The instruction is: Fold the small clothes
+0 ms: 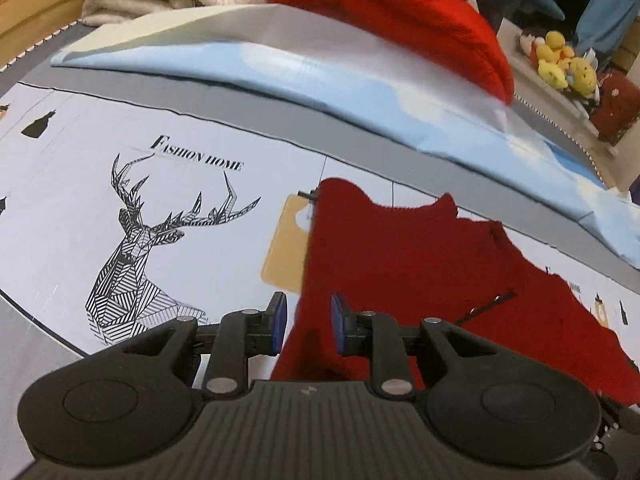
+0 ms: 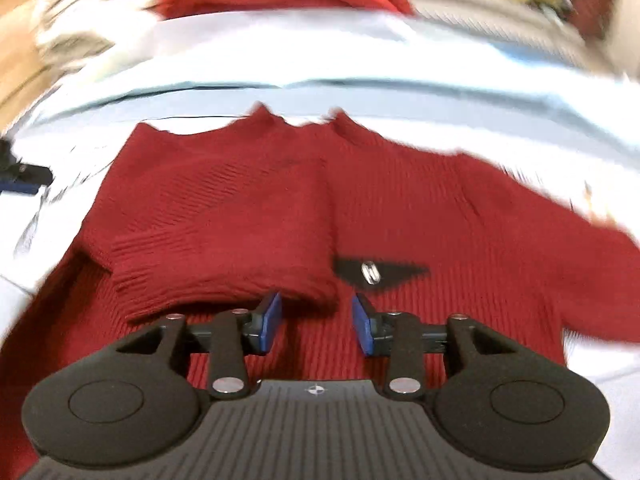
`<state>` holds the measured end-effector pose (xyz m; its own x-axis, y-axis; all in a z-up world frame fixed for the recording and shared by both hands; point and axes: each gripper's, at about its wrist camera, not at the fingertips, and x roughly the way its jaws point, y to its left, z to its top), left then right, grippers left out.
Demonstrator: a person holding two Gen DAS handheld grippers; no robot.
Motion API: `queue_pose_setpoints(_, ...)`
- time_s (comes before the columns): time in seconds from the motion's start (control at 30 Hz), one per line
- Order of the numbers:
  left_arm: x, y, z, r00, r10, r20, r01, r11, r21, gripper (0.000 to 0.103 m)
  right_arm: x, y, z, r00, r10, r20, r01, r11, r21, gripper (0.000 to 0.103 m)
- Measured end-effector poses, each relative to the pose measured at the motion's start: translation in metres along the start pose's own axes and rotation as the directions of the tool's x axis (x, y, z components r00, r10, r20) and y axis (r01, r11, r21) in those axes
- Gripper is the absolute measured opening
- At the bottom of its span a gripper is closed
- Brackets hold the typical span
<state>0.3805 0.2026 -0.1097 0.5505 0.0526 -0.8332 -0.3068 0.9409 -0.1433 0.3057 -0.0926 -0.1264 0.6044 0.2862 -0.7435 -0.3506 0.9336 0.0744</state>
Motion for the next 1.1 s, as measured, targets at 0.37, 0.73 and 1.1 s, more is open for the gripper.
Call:
queue_pose_setpoints(0.37,0.004,0.012,0.002,0.999,0.008,-0.033,-0.009,0.999,-0.052,0.026,0.011,0.05,-0.016,0.995,-0.026,0.096,0.07,0.869,-0.49,0.046)
queue_pose_setpoints(0.73,0.012,0.005,-0.001,0.998,0.0,-0.056,-0.004,0.998,-0.068,0.026,0.02,0.069,-0.029,0.991,-0.055,0.124,0.123,0.745,-0.656,0.035)
queue_pose_setpoints(1.1,0.033,-0.007,-0.012,0.995,-0.006,-0.104,0.003,1.0,-0.024,0.026,0.011,-0.109,-0.01,0.995,-0.095,0.034,0.047,0.729,0.683,0.02)
